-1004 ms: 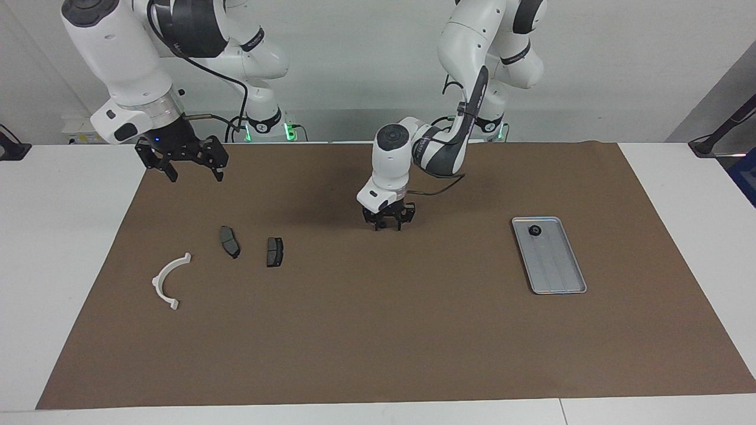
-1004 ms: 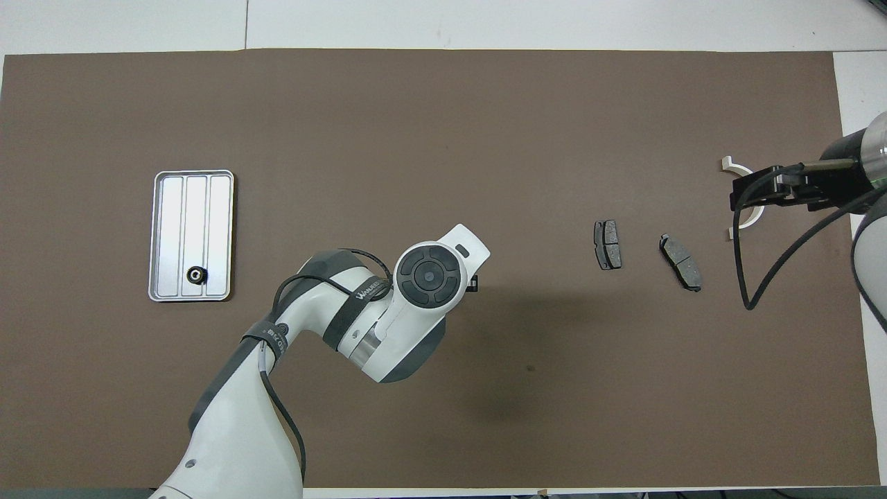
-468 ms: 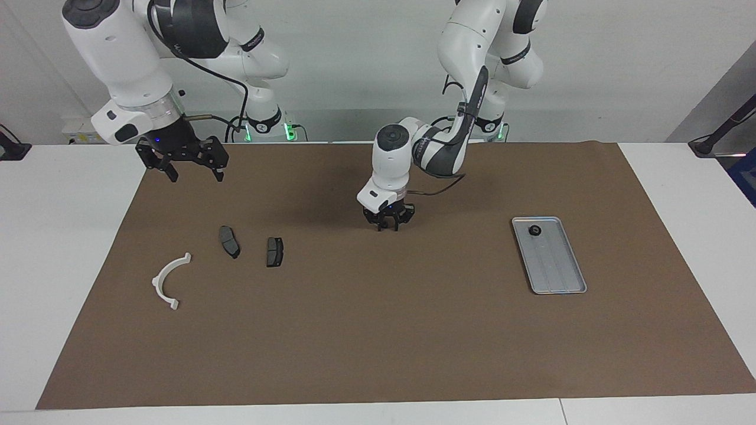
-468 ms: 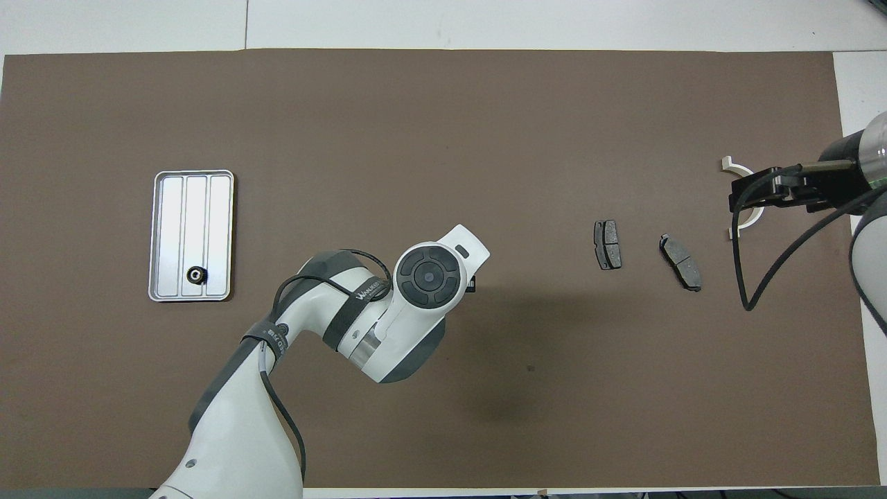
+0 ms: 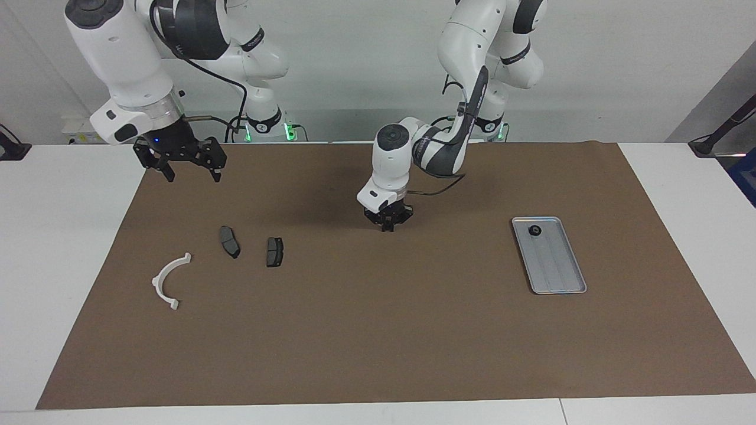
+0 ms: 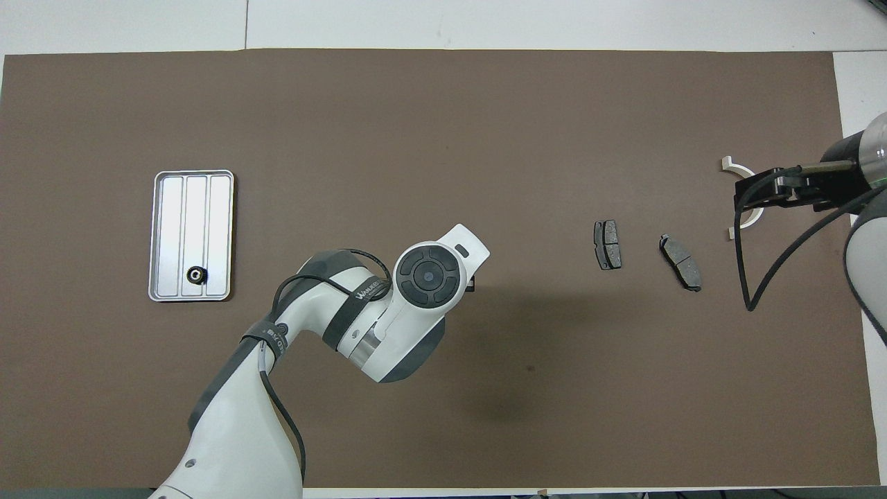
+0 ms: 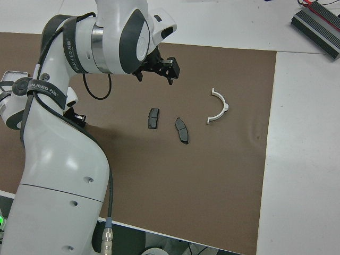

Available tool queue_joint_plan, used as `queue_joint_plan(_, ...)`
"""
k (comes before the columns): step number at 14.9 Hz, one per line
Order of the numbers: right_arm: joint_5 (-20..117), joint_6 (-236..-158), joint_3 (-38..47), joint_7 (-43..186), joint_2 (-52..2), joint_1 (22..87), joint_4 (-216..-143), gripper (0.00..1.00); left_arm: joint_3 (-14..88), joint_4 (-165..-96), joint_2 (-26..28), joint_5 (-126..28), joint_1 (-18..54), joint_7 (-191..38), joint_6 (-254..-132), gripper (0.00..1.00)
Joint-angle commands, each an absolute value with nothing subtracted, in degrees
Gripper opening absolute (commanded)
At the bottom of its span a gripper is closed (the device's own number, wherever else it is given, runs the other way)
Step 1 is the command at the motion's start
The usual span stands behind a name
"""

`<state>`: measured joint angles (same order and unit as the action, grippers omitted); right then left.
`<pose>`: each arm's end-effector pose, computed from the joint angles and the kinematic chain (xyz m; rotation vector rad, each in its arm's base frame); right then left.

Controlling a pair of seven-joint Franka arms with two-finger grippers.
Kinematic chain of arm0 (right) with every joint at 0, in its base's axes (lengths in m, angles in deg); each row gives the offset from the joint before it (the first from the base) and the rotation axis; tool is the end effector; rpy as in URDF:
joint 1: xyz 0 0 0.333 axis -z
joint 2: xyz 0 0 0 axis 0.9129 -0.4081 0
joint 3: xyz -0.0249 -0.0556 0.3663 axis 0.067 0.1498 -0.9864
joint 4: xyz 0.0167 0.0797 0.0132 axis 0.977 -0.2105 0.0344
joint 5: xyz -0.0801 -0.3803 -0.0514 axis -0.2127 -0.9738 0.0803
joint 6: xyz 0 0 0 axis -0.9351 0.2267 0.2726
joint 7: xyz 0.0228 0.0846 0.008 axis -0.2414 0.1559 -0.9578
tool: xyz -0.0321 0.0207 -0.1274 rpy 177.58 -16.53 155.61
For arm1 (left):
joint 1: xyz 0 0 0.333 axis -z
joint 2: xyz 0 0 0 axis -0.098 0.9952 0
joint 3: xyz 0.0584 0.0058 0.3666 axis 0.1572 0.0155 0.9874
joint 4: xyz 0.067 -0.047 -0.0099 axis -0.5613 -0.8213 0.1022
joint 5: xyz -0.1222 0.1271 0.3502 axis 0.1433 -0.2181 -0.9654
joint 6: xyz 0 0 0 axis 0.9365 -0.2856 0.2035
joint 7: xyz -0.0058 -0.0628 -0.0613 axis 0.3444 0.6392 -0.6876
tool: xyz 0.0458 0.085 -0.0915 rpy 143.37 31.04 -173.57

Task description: Pick bearing gear from pile to tray

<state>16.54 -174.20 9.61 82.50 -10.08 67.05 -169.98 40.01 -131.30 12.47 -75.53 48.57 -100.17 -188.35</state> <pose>0.5629 0.0102 0.6227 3.1191 -0.0385 0.0001 0.4702 -0.4410 0.3224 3.1323 -0.1346 0.0433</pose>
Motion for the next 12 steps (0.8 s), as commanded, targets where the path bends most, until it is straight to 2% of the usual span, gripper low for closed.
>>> queue_joint_plan(1,15.82,-174.18,9.27,80.7,-9.36,67.32,-170.64,1.0,40.5,-127.99,12.09,-74.85,48.17,-99.44,-182.81,0.0)
queue_joint_plan(5,16.09,-174.18,9.27,80.78,-9.44,67.41,-170.55,1.0,40.6,-122.62,11.83,-75.02,45.1,-98.83,-176.73,0.0)
queue_joint_plan(8,16.09,-174.18,9.27,80.78,-9.36,67.41,-170.63,1.0,40.68,-120.59,9.38,-75.29,41.5,-96.56,-172.08,0.0)
queue_joint_plan(12,16.44,-174.36,9.27,81.4,-9.36,67.49,-170.64,1.0,40.86,-119.18,4.54,-75.2,32.28,-89.87,-166.7,0.0)
